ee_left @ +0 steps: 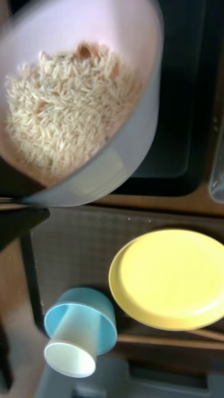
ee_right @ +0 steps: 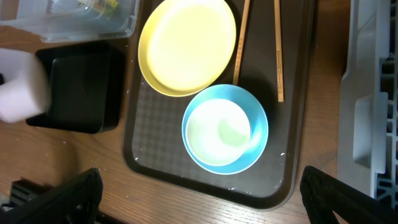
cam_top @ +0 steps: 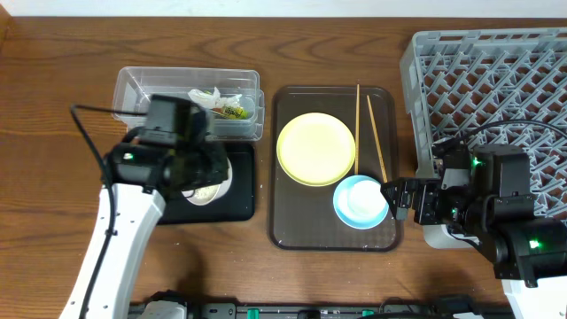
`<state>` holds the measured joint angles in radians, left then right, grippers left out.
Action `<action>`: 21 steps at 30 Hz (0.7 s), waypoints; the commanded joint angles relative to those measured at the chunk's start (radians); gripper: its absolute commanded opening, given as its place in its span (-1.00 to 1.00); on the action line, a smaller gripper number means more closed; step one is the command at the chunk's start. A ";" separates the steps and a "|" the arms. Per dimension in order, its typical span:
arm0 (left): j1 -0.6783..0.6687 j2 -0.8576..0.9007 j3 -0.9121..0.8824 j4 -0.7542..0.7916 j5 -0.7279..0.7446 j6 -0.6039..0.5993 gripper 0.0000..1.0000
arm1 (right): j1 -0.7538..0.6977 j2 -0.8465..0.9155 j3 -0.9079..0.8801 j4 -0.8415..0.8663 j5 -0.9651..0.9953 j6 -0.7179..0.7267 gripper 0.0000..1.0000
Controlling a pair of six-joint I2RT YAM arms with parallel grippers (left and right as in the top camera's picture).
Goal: Sort waste into correct bins and load items into the dishwasher rack
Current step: 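Move bowl over black tray and tip rice out with left gripper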
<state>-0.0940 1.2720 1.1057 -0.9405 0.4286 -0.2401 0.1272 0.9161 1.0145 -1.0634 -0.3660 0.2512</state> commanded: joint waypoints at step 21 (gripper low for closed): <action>0.143 0.000 -0.087 0.047 0.225 0.113 -0.37 | -0.018 -0.002 0.016 -0.003 -0.005 -0.013 0.99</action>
<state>0.0444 1.2808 1.0183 -0.8883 0.6781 -0.1486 0.1272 0.9161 1.0145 -1.0653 -0.3664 0.2512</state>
